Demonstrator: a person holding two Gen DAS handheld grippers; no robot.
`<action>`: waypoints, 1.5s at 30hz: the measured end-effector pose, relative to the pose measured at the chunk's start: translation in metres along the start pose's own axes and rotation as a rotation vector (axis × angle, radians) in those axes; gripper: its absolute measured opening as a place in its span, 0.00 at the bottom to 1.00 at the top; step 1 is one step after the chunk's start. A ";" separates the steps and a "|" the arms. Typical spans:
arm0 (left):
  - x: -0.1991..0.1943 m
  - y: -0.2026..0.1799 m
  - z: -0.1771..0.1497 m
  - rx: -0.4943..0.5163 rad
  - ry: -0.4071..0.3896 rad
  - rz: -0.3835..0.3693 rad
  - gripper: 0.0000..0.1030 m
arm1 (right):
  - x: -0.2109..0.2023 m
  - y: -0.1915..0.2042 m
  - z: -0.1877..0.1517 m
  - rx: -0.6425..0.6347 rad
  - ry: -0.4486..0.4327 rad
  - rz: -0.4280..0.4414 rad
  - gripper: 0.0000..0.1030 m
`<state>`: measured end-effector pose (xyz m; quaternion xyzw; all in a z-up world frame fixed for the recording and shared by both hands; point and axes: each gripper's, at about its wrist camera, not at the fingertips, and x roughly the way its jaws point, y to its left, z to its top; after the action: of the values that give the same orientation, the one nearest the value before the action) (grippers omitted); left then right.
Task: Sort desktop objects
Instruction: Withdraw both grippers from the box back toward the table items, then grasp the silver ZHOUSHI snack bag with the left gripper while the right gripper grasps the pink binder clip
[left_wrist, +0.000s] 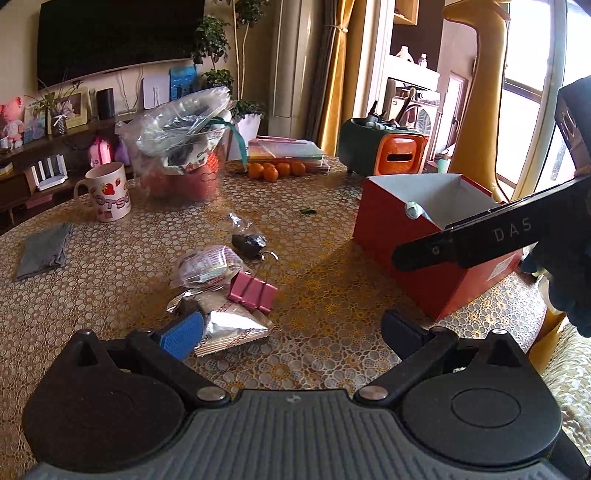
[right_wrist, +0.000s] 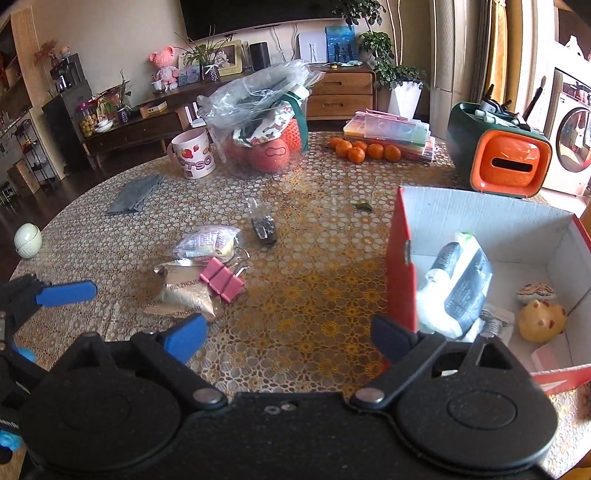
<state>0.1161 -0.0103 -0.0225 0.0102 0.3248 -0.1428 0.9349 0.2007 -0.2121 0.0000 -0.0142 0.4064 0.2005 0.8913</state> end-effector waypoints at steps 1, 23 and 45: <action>0.002 0.003 -0.003 -0.003 0.003 0.007 1.00 | 0.003 0.002 0.002 -0.002 0.000 0.002 0.93; 0.065 0.045 -0.021 0.026 0.030 0.057 1.00 | 0.097 0.042 0.037 0.013 0.088 0.044 0.93; 0.101 0.059 -0.021 0.038 0.073 0.064 1.00 | 0.174 0.045 0.044 0.245 0.181 -0.008 0.83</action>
<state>0.1957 0.0222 -0.1052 0.0437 0.3555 -0.1184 0.9261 0.3183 -0.1021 -0.0910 0.0750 0.5066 0.1439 0.8468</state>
